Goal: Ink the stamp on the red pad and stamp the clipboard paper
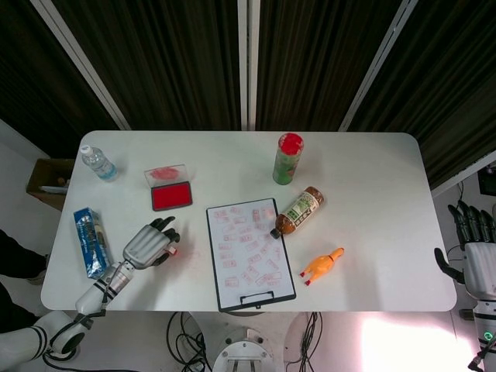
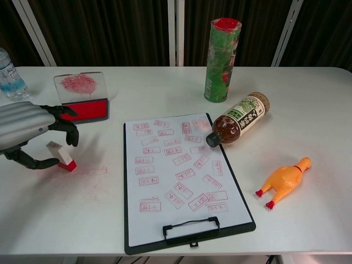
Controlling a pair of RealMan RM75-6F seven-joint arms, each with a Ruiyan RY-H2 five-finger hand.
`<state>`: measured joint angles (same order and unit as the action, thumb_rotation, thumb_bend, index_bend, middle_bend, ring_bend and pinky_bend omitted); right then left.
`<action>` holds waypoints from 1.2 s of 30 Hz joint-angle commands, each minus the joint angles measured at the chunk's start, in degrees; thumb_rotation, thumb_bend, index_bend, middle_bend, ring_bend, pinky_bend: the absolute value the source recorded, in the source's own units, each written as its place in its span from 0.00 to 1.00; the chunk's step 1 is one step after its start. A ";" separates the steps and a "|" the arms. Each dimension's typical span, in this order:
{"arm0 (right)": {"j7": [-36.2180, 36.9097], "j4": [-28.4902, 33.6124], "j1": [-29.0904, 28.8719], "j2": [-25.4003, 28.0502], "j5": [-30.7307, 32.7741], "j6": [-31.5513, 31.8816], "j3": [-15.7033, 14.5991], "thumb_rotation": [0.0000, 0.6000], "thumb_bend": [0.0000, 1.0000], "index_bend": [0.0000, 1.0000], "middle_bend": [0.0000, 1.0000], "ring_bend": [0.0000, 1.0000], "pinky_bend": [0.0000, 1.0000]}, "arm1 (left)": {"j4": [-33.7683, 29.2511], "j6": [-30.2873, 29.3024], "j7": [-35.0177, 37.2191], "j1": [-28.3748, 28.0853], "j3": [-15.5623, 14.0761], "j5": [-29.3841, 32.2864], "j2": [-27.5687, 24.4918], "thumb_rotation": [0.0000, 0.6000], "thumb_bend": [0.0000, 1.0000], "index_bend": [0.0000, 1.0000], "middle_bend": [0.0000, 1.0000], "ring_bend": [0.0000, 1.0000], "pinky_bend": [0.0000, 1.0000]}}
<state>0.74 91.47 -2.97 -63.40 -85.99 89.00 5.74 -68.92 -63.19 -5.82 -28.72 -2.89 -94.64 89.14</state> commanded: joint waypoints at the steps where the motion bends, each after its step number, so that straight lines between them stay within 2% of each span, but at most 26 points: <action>1: 0.22 -0.17 -0.01 0.00 -0.03 0.05 0.05 1.00 0.28 0.00 0.00 0.00 0.00 | 0.29 0.40 -0.23 -0.14 -0.11 0.33 0.04 1.00 0.34 0.42 0.42 0.11 0.24; 22: 0.87 -1.77 -0.28 -1.13 0.22 -0.24 0.26 1.00 0.28 0.00 0.00 0.00 0.00 | 1.71 -0.51 0.92 -0.30 -0.84 0.81 0.85 1.00 0.36 0.44 0.45 0.11 0.24; 36: 0.73 -1.82 -0.88 -0.37 -0.17 -2.25 -0.65 1.00 0.27 0.00 0.00 0.00 0.00 | 2.94 -1.64 1.36 -0.02 -0.98 1.03 1.47 1.00 0.36 0.52 0.54 0.17 0.25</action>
<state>1.43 89.66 -3.84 -63.75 -86.13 86.70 5.07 -66.01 -64.80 -4.49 -28.76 -3.88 -93.63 90.58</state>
